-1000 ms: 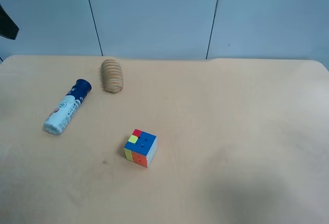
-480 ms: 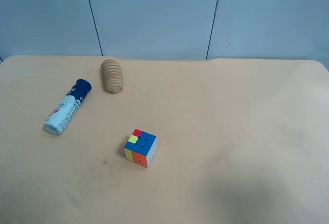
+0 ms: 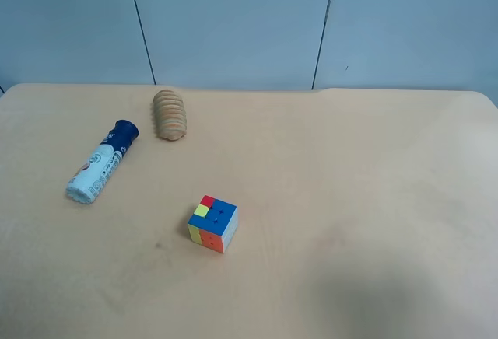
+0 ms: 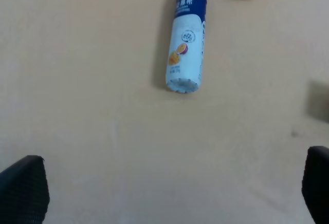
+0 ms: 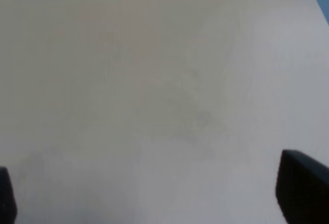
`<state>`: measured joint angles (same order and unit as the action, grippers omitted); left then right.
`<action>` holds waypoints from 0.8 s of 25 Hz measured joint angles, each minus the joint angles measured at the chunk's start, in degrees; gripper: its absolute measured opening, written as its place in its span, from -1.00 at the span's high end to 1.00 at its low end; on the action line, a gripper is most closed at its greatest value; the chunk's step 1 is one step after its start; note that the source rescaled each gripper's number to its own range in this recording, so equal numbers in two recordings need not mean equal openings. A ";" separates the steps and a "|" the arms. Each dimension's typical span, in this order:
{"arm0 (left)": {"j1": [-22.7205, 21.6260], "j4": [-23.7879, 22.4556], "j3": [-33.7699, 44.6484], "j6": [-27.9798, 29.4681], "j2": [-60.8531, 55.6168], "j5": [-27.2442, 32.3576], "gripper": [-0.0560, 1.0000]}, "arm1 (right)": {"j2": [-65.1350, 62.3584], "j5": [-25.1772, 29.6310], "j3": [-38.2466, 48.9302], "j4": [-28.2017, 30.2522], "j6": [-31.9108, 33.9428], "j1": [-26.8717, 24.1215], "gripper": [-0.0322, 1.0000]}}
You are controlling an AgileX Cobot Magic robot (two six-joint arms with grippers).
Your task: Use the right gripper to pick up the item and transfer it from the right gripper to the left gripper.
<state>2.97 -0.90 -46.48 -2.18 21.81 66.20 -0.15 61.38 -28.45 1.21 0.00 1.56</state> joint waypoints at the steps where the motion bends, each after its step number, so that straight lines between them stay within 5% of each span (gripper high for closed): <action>1: 0.00 -0.14 0.00 0.15 -0.93 0.65 -1.00 | 0.00 0.00 0.00 0.00 0.00 0.00 -0.99; 12: 0.00 -0.87 0.75 0.60 -10.00 1.07 -1.00 | 0.00 0.00 0.00 0.00 0.00 0.00 -0.99; 20: 0.00 -0.87 10.01 3.66 -17.97 -3.44 -1.00 | 0.00 0.00 0.00 0.00 0.00 0.00 -0.99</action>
<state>2.97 -1.77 -36.47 1.48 3.84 62.76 -0.15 61.38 -28.45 1.21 0.00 1.56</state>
